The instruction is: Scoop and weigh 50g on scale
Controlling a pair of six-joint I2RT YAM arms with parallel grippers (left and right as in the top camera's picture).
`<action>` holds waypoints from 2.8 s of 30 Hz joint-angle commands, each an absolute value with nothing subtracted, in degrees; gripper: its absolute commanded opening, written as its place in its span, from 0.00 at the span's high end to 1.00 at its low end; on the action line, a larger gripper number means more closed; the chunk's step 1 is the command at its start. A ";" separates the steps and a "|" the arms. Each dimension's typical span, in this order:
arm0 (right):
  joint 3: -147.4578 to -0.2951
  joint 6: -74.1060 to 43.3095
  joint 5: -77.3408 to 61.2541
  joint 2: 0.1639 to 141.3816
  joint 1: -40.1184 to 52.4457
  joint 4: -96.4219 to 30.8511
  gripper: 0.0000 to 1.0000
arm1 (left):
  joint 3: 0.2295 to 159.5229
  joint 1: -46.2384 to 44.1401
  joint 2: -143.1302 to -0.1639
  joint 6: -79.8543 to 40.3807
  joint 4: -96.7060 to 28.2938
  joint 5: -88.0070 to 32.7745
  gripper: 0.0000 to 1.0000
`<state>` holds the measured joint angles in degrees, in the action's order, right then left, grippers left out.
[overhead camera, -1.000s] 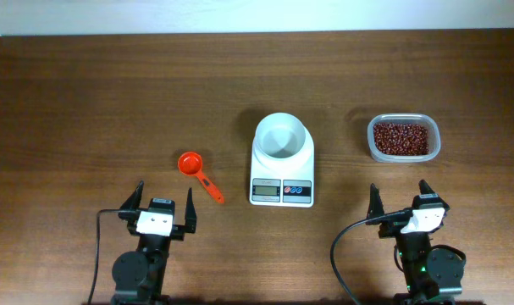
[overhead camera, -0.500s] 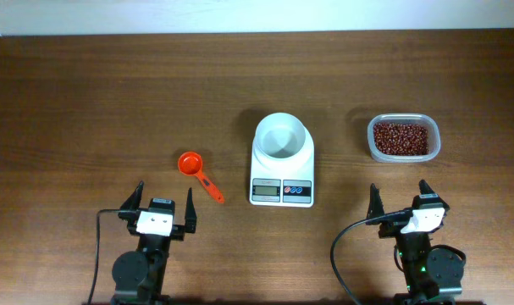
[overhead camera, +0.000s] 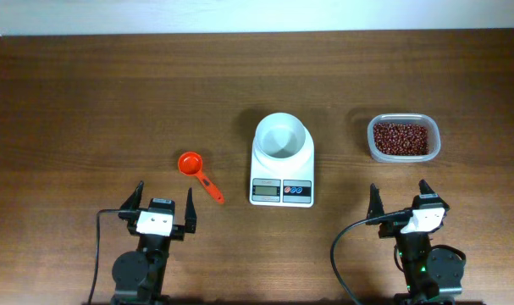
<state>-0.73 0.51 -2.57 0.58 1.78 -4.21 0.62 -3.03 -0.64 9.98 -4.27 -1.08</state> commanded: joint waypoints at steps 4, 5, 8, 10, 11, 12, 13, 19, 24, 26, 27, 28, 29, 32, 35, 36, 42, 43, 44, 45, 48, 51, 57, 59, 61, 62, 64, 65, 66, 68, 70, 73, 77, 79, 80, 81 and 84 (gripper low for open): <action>-0.32 0.89 -2.50 0.36 1.52 -4.23 0.01 | 0.54 -2.83 -0.62 9.69 -4.62 -2.17 0.01; -0.32 0.89 -2.50 0.36 1.52 -4.23 0.01 | 0.54 -2.83 -0.62 9.69 -4.62 -2.17 0.01; -0.32 0.89 -2.50 0.36 1.52 -4.23 0.01 | 0.54 -2.83 -0.62 9.69 -4.62 -2.17 0.01; -0.32 0.89 -2.50 0.36 1.52 -4.23 0.01 | 0.54 -2.83 -0.62 9.69 -4.62 -2.17 0.01; -0.32 0.89 -2.50 0.36 1.52 -4.23 0.01 | 0.54 -2.83 -0.62 9.69 -4.62 -2.17 0.01; -0.32 0.89 -2.50 0.36 1.52 -4.23 0.01 | 0.54 -2.83 -0.62 9.69 -4.62 -2.17 0.01; -0.32 0.89 -2.50 0.36 1.52 -4.23 0.01 | 0.54 -2.83 -0.62 9.69 -4.62 -2.17 0.01; -0.32 0.89 -2.50 0.36 1.52 -4.23 0.01 | 0.54 -2.83 -0.62 9.69 -4.62 -2.17 0.01; -0.32 0.89 -2.50 0.36 1.52 -4.23 0.01 | 0.54 -2.83 -0.62 9.69 -4.62 -2.17 0.01; -0.32 0.89 -2.50 0.36 1.52 -4.23 0.01 | 0.54 -2.83 -0.62 9.69 -4.62 -2.17 0.01; -0.32 0.89 -2.50 0.36 1.52 -4.23 0.01 | 0.54 -2.83 -0.62 9.69 -4.62 -2.17 0.01; -0.32 0.89 -2.50 0.36 1.52 -4.23 0.01 | 0.54 -2.83 -0.62 9.69 -4.62 -2.17 0.01; -0.32 0.89 -2.50 0.36 1.52 -4.23 0.01 | 0.54 -2.83 -0.62 9.69 -4.62 -2.17 0.01; -0.32 0.89 -2.50 0.36 1.52 -4.23 0.01 | 0.54 -2.83 -0.62 9.69 -4.62 -2.17 0.01; -0.32 0.89 -2.50 0.36 1.52 -4.23 0.01 | 0.54 -2.83 -0.62 9.69 -4.62 -2.15 0.01; -0.32 0.89 -2.50 0.36 1.52 -4.23 0.01 | 0.54 -2.83 -0.62 9.69 -4.62 -2.17 0.01; -0.32 0.89 -2.50 0.36 1.52 -4.23 0.01 | 0.54 -2.83 -0.62 9.69 -4.62 -2.17 0.01; -0.32 0.89 -2.50 0.36 1.52 -4.23 0.01 | 0.54 -2.83 -0.62 9.69 -4.62 -2.15 0.01; -0.32 0.89 -2.50 0.36 1.52 -4.23 0.01 | 0.54 -2.83 -0.62 9.69 -4.62 -2.17 0.01; -0.32 0.89 -2.50 0.36 1.52 -4.23 0.01 | 0.54 -2.83 -0.62 9.69 -4.62 -2.17 0.01; -0.32 0.89 -2.50 0.36 1.52 -4.23 0.01 | 0.54 -2.83 -0.62 9.69 -4.62 -2.17 0.01; -0.32 0.89 -2.50 0.36 1.52 -4.23 0.01 | 0.54 -2.83 -0.62 9.69 -4.62 -2.17 0.01; -0.32 0.89 -2.50 0.36 1.52 -4.23 0.01 | 0.54 -2.83 -0.62 9.69 -4.62 -2.17 0.01; -0.32 0.89 -2.50 0.36 1.52 -4.23 0.01 | 0.54 -2.83 -0.62 9.69 -4.62 -2.17 0.01; -0.32 0.89 -2.50 0.36 1.52 -4.23 0.01 | 0.54 -2.83 -0.62 9.69 -4.62 -2.17 0.01; -0.32 0.89 -2.50 0.36 1.52 -4.23 0.01 | 0.54 -2.83 -0.62 9.69 -4.62 -2.17 0.01; -0.32 0.89 -2.50 0.36 1.52 -4.23 0.01 | 0.54 -2.83 -0.62 9.69 -4.62 -2.15 0.01; -0.32 0.89 -2.50 0.36 1.52 -4.23 0.01 | 0.54 -2.83 -0.62 9.69 -4.62 -2.17 0.01; -0.32 0.89 -2.50 0.36 1.52 -4.23 0.01 | 0.54 -2.83 -0.62 9.69 -4.62 -2.17 0.01; -0.32 0.89 -2.50 0.36 1.52 -4.23 0.01 | 0.54 -2.83 -0.62 9.69 -4.62 -2.17 0.01; -0.32 0.89 -2.50 0.36 1.52 -4.23 0.01 | 0.54 -2.83 -0.62 9.69 -4.62 -2.17 0.01; -0.32 0.89 -2.50 0.36 1.52 -4.23 0.01 | 0.54 -2.83 -0.62 12.93 -2.98 1.32 0.01; -0.32 0.89 -2.50 0.36 1.52 -4.23 0.01 | 0.58 -2.83 -0.62 12.91 1.23 -2.02 0.01; -0.32 0.89 -2.50 0.36 1.52 -4.23 0.01 | 1.43 -2.83 -0.62 12.88 7.05 -7.73 0.01; -0.32 0.89 -2.50 0.36 1.52 -4.23 0.01 | 2.35 -2.83 -0.64 12.82 7.07 -9.74 0.01; -0.32 0.89 -2.50 0.36 1.52 -4.23 0.01 | 3.38 -2.83 -0.69 12.53 6.74 -10.37 0.01; -0.32 0.89 -2.50 0.36 1.52 -4.23 0.01 | 9.61 -2.83 -1.15 12.01 0.16 -10.33 0.01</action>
<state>-0.73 0.49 -2.59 0.58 1.78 -4.21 4.10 -3.03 -0.84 12.14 3.27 -8.45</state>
